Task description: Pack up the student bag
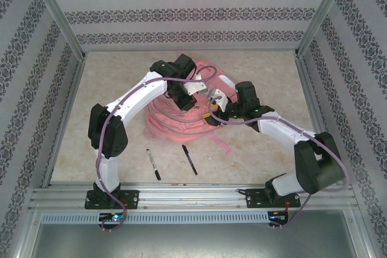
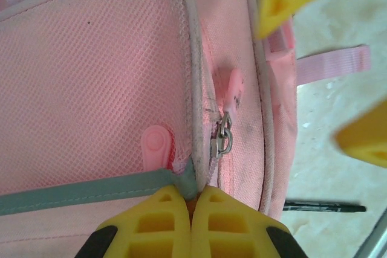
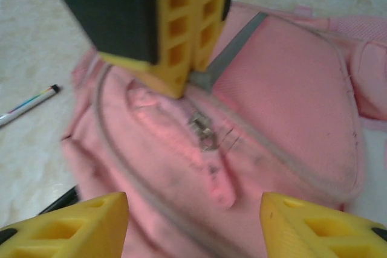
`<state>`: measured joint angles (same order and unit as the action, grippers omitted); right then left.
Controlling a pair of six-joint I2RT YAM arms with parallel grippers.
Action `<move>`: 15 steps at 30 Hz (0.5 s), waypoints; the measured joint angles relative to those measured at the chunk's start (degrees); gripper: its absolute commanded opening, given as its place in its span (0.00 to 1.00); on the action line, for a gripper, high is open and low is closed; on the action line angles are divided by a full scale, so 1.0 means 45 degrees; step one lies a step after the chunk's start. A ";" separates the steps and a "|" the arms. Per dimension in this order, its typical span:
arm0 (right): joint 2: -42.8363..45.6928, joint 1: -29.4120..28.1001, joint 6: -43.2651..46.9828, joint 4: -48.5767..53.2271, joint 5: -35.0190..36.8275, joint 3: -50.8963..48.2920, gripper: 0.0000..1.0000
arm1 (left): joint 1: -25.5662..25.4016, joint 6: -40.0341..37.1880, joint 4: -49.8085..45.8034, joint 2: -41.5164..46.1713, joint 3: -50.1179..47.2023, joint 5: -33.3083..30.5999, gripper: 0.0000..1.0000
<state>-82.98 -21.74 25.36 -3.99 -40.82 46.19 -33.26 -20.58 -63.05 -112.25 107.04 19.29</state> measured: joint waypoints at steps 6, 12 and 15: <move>-0.0607 -0.0146 0.0340 -0.1239 0.0602 -0.0160 0.41 | 0.0126 0.0301 0.0049 0.0000 -0.0112 0.0733 0.00; -0.0816 -0.0204 0.0782 -0.1345 0.1083 -0.0160 0.15 | 0.0228 0.0622 0.0287 0.0000 -0.0432 0.1083 0.00; -0.0816 -0.0262 0.1117 -0.1239 0.1195 -0.0160 0.05 | 0.0253 0.0831 0.0544 0.0000 -0.0529 0.1292 0.00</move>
<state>-86.65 -22.92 30.39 -9.56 -35.44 45.47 -32.12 -16.84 -60.60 -112.25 104.66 25.10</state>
